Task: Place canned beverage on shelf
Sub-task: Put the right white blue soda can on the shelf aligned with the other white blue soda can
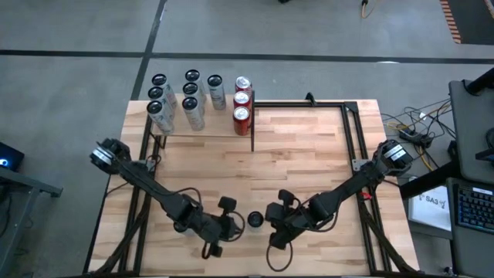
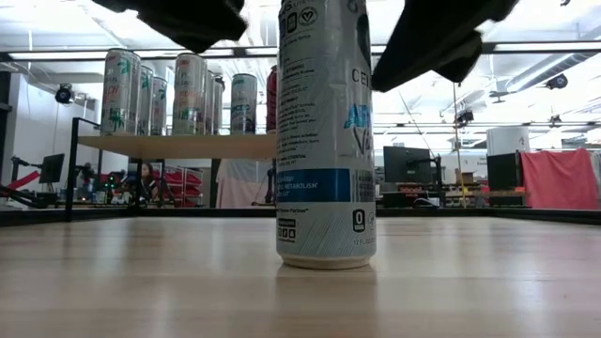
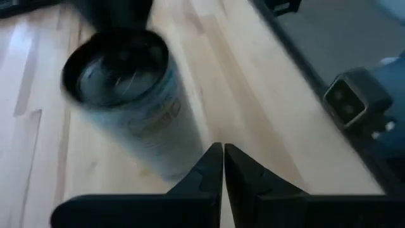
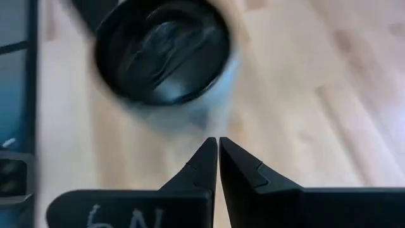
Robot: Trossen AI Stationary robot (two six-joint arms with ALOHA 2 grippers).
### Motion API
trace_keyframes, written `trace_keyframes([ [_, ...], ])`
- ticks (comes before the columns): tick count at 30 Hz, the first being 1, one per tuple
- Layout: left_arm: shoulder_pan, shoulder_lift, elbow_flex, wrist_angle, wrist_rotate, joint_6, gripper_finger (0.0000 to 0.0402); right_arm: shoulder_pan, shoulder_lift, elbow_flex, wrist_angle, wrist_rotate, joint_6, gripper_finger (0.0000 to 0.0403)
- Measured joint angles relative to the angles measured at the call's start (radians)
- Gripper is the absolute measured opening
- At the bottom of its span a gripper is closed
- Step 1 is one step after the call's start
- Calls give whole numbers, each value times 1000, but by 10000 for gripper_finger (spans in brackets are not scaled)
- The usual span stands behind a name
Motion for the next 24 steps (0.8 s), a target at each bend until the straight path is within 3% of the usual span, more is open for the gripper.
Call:
trace_keyframes([
  [4,5,26,0,45,-3,1,0,-10,0,2,9,75,-18,9],
  [12,5,35,0,68,-141,2,0,-4,0,3,31,64,-27,9],
  [16,5,34,0,62,-159,-5,0,9,-1,3,28,33,-17,9],
  [24,11,31,0,-13,-277,-52,0,38,-2,3,46,15,9,9],
])
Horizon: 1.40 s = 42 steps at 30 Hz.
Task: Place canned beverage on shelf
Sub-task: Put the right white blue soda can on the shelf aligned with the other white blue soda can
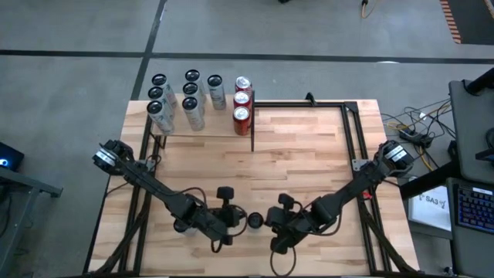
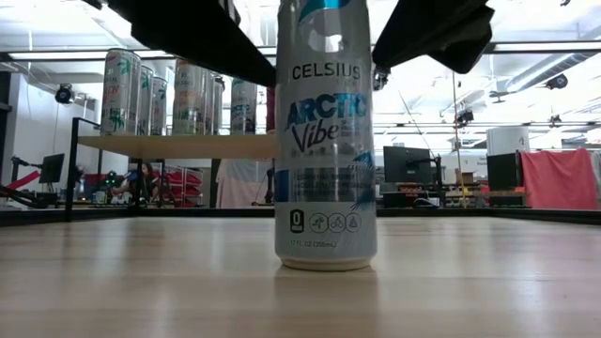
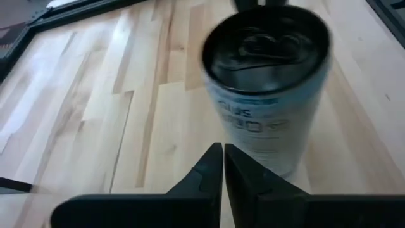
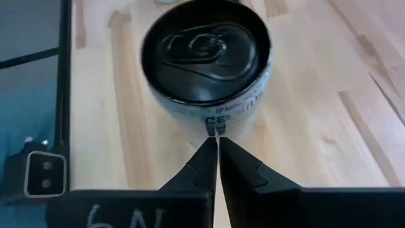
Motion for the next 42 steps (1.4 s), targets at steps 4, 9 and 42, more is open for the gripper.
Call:
trace_keyframes([
  [4,-2,0,0,-7,4,-2,0,0,-4,0,-21,3,11,9],
  [9,-10,-25,0,-33,7,-2,0,0,-18,66,-164,4,30,9],
  [42,-147,-466,0,-146,-115,29,0,-18,30,330,-260,35,-214,349],
])
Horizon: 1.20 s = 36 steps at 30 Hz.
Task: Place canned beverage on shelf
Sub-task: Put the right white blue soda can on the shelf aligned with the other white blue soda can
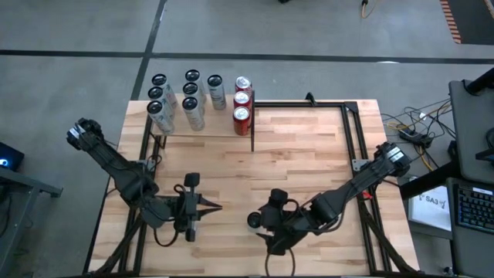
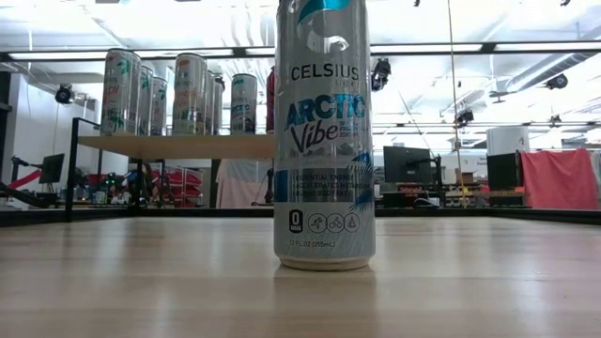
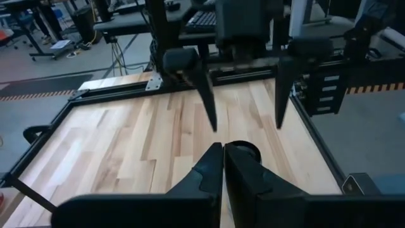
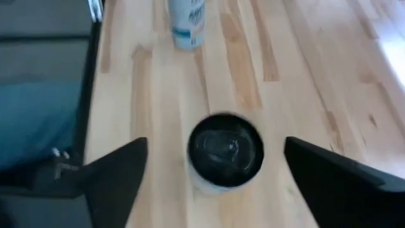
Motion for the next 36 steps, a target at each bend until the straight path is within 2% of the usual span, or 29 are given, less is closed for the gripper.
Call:
trace_keyframes([
  [2,0,1,-1,0,0,0,0,-6,18,-1,-7,-12,-28,377],
  [5,0,1,-1,2,0,0,0,-15,33,-1,-4,-2,-32,393],
  [15,0,1,-1,1,0,0,0,-50,73,-1,-29,-86,17,395],
  [26,0,1,-1,1,1,1,0,-77,125,-1,-29,-93,17,394],
  [31,0,0,-1,2,0,45,0,-84,126,-1,-29,-94,11,361],
  [36,0,-18,-1,2,-68,99,0,-94,126,-1,-30,-94,14,281],
])
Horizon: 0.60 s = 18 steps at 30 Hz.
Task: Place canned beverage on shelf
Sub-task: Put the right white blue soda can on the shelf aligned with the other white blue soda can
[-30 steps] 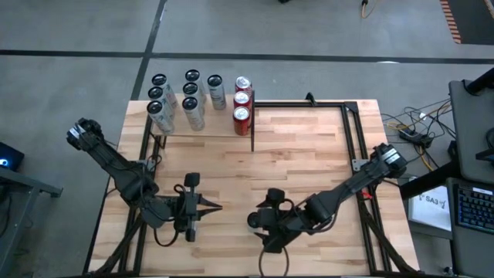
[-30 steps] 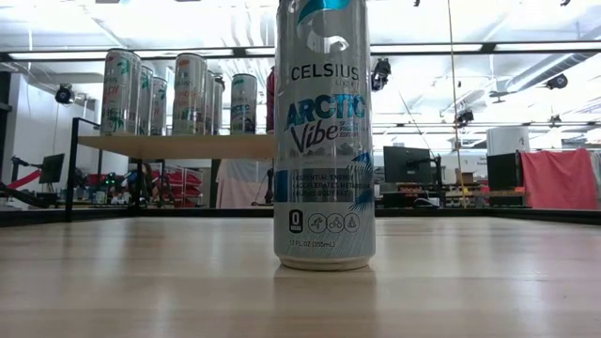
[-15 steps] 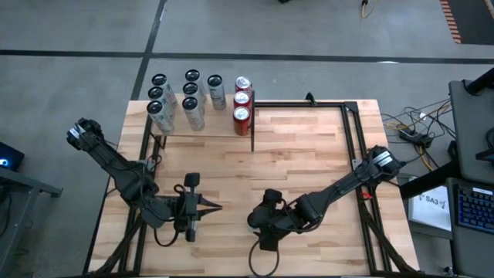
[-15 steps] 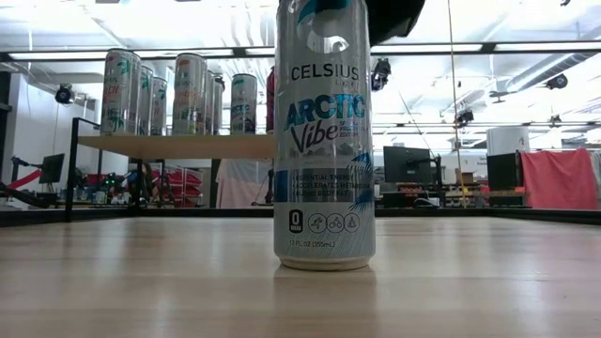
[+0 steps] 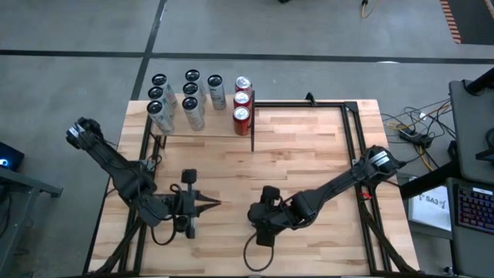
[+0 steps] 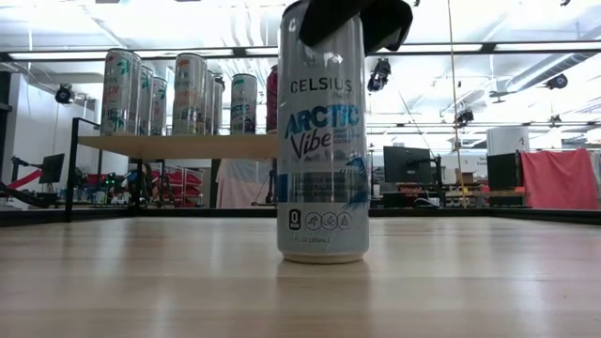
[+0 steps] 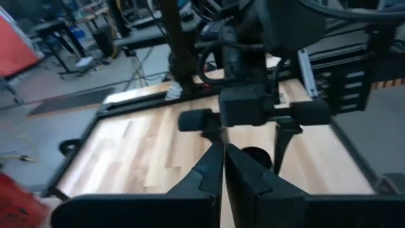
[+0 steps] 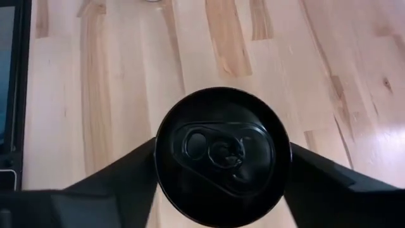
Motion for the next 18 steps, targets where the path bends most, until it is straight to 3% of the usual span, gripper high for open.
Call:
trace_keyframes([
  [3,0,-18,0,-2,-9,46,0,-8,-3,0,0,-10,-8,243],
  [9,0,-85,0,-11,-9,139,0,-38,-20,14,-17,-56,-40,243],
  [18,0,-229,0,-89,-55,222,0,-116,-22,201,-53,-91,-209,243],
])
